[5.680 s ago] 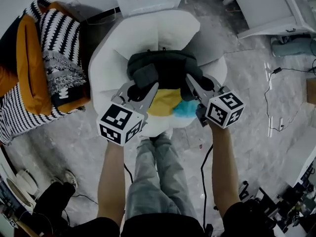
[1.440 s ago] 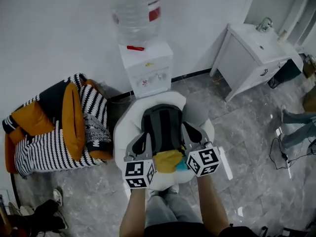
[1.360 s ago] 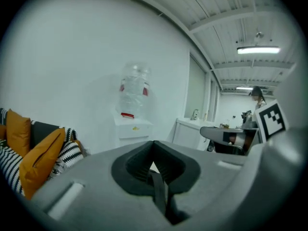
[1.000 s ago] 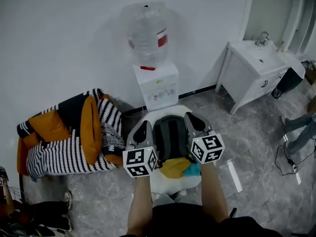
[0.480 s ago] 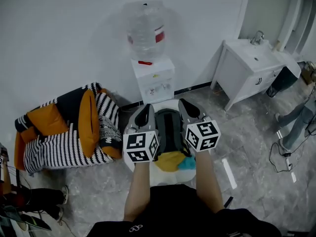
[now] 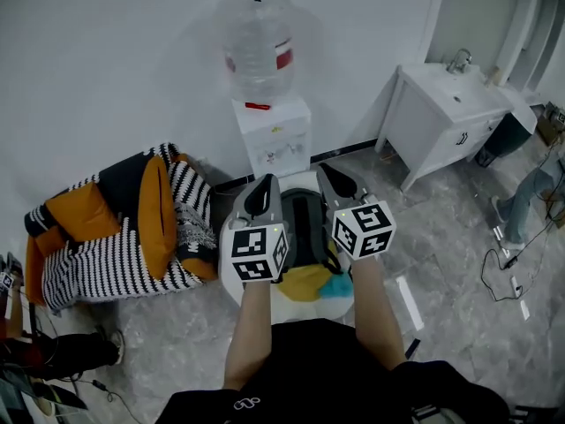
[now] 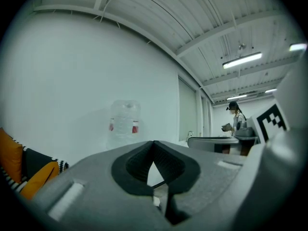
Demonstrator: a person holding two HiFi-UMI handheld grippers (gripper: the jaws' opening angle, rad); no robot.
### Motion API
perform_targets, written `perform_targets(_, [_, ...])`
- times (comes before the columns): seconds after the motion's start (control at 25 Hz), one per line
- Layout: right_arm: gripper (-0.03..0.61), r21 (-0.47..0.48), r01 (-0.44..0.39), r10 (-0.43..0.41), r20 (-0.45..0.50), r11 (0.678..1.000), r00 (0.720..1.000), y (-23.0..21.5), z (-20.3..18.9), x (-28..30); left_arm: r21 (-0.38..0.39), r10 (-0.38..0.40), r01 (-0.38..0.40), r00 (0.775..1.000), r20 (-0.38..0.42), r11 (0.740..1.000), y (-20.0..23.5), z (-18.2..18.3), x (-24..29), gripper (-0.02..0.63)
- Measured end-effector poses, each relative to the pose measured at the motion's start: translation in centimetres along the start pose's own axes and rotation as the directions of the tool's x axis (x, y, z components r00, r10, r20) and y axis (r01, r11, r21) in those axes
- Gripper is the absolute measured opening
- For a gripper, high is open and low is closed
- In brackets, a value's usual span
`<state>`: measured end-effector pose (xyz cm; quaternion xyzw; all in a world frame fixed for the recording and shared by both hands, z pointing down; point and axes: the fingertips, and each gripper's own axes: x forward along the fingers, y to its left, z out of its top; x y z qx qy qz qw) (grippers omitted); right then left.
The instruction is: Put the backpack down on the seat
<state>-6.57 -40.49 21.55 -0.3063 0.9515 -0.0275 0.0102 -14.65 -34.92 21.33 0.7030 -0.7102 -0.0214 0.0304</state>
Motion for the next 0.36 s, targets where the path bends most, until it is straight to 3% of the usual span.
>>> perform_targets(0.36, [0.006,0.009,-0.003,0.003,-0.003,1.000,1.000,-0.6,-0.2,0.7,-0.011,0.002,-0.003,1.000,-0.009,1.000,0.0,-0.4,1.2,0.000])
